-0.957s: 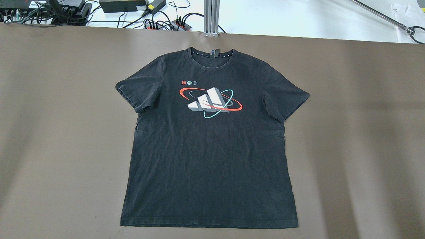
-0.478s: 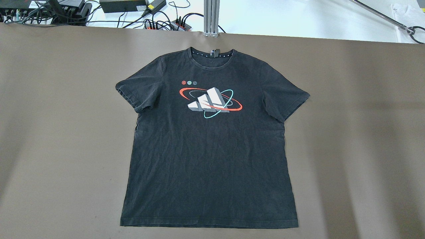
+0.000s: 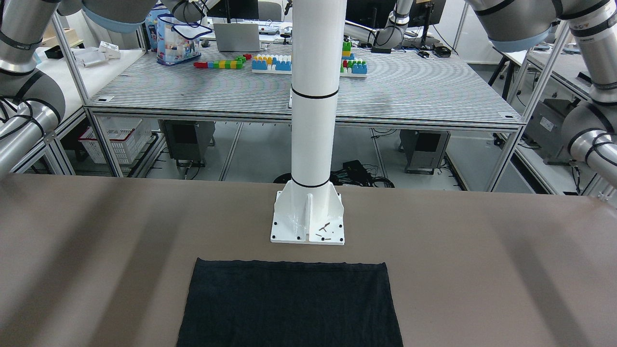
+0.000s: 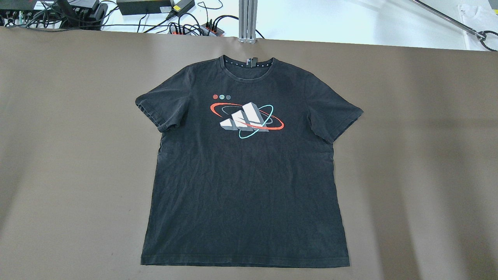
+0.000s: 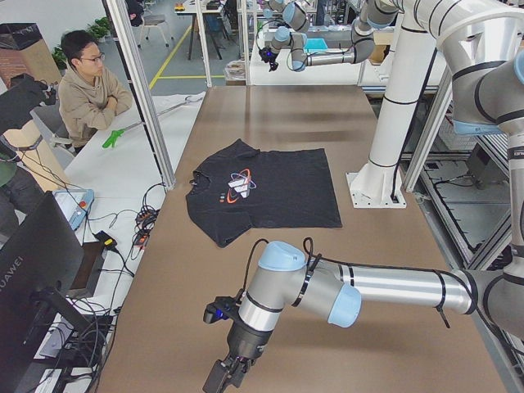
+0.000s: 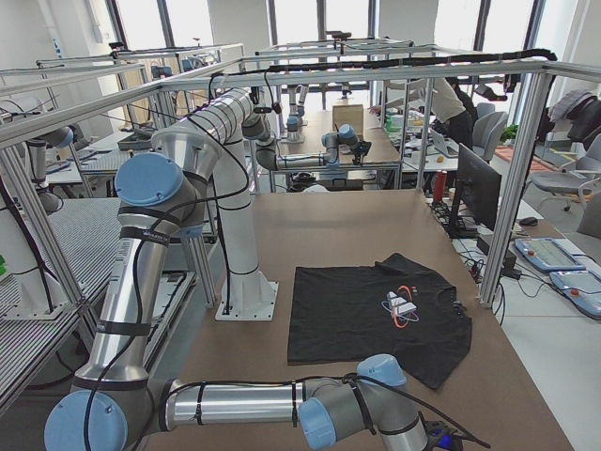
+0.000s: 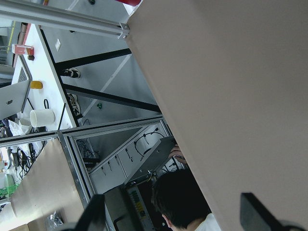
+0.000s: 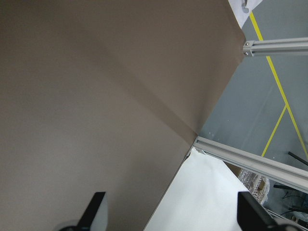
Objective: Fold clothes
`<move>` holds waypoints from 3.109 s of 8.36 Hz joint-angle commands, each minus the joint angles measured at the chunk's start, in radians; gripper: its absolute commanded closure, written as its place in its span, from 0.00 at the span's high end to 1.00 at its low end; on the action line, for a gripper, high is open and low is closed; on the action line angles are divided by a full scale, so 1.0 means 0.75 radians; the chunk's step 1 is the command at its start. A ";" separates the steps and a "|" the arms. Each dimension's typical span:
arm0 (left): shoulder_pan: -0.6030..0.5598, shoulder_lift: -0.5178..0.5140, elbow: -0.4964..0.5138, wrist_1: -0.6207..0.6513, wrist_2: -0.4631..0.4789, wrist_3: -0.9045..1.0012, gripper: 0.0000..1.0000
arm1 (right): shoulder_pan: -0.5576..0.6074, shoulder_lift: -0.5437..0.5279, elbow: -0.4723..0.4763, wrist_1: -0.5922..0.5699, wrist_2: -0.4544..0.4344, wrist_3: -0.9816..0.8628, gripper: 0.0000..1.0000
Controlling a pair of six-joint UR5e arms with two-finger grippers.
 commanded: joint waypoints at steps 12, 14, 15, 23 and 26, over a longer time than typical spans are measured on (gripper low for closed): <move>0.004 -0.007 -0.020 -0.003 -0.008 -0.016 1.00 | -0.701 0.451 -0.366 0.539 0.327 1.616 0.87; 0.004 -0.007 -0.022 -0.004 -0.008 -0.018 1.00 | -0.722 0.509 -0.417 0.537 0.321 1.623 0.74; 0.004 -0.009 -0.020 -0.004 -0.006 -0.018 1.00 | -0.722 0.558 -0.482 0.539 0.321 1.619 0.70; 0.004 -0.022 -0.020 -0.001 -0.010 -0.039 1.00 | -0.726 0.736 -0.693 0.537 0.248 1.604 0.47; 0.004 -0.030 -0.016 -0.001 -0.008 -0.047 1.00 | -0.726 0.740 -0.696 0.533 0.248 1.606 0.21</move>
